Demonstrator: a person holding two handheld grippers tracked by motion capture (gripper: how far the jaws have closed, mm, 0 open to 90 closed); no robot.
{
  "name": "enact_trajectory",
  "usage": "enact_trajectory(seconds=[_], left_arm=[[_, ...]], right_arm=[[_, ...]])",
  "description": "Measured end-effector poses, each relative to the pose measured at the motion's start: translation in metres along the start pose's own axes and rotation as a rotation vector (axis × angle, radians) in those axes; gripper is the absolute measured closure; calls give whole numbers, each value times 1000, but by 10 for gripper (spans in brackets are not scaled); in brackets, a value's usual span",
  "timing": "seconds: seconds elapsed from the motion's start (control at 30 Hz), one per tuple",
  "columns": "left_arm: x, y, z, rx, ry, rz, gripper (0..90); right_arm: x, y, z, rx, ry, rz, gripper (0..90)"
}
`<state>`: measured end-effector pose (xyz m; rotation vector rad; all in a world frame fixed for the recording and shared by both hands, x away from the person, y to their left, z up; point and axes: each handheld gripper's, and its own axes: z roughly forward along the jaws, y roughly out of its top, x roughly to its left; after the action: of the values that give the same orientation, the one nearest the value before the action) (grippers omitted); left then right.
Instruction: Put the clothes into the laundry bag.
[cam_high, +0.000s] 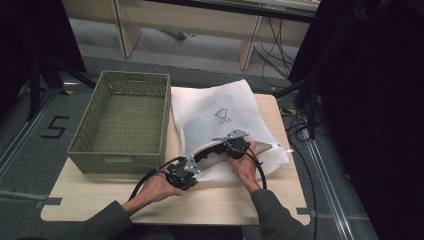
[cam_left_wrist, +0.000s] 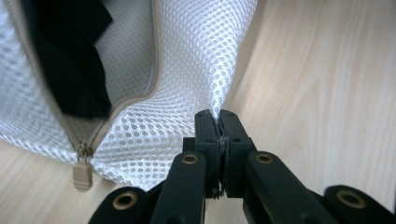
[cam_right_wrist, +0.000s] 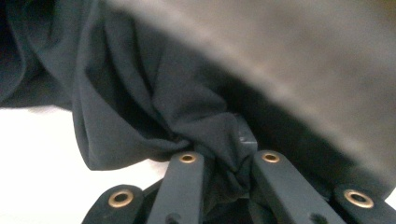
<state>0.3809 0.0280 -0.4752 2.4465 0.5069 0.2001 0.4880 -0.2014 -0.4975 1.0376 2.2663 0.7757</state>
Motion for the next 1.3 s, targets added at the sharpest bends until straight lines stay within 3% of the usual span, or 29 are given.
enact_trajectory(seconds=[0.07,0.1,0.13,0.2,0.23,0.3,0.33,0.4,0.43,0.47,0.57,0.6,0.63,0.67,0.73,0.77,0.8,0.9,0.93,1.0,1.03,1.1,1.17,1.2,1.3], left_arm=[[0,-3,-1,12,-3,11,876],[-1,-4,0,2,-5,-17,874],[0,-4,1,-1,-8,-13,874],[1,-5,2,9,-15,-25,871],[2,-5,2,9,-14,-13,870],[2,-5,2,4,-16,-23,866],[1,-4,2,-8,-13,-47,865],[3,-4,1,-8,-17,-50,863],[5,-4,0,1,-16,-24,862],[5,-4,1,0,-19,-42,860],[5,-4,2,0,-18,-42,858],[5,-4,1,1,-16,-30,858],[4,-4,2,-12,-12,-45,858],[4,-4,2,-12,-11,-44,858],[4,-4,2,-10,-11,-41,859],[4,-4,2,-13,-10,-43,859],[3,-4,3,-29,-9,-68,859],[3,-4,2,-31,-7,-67,860],[3,-4,3,-33,-12,-74,860],[3,-4,3,-32,-8,-68,860],[2,-4,3,-34,-11,-73,861],[2,-4,3,-34,-7,-73,861],[2,-4,3,-27,-10,-64,863],[2,-3,2,-25,-12,-49,863],[2,-4,3,-9,-21,-33,865]], right_arm=[[-4,1,3,-8,-2,18,855],[-6,1,4,-17,-3,26,854],[-5,1,4,-10,9,59,851],[-7,0,3,-20,8,50,835],[-6,1,1,-18,23,78,814],[-6,0,-2,-30,31,72,741],[-5,1,-6,-21,43,94,682],[-3,2,-14,2,77,120,559],[-3,1,-21,6,94,123,555],[-2,0,-29,-4,98,118,532],[2,-2,-54,-28,138,133,516],[4,-3,-61,-38,145,134,516],[7,-3,-67,-54,160,135,517],[9,-4,-68,-97,165,114,518],[21,-3,-71,-76,214,129,520],[25,-2,-68,-85,223,102,512],[30,0,-65,-80,241,106,501],[46,6,-52,-83,318,120,470],[52,8,-46,-112,323,104,467],[62,12,-39,-100,341,70,484],[68,14,-34,-118,346,90,492],[70,15,-25,-97,327,66,538],[69,17,-16,-110,332,97,702],[67,18,-14,-120,326,81,811],[58,23,-4,-149,213,88,897]])
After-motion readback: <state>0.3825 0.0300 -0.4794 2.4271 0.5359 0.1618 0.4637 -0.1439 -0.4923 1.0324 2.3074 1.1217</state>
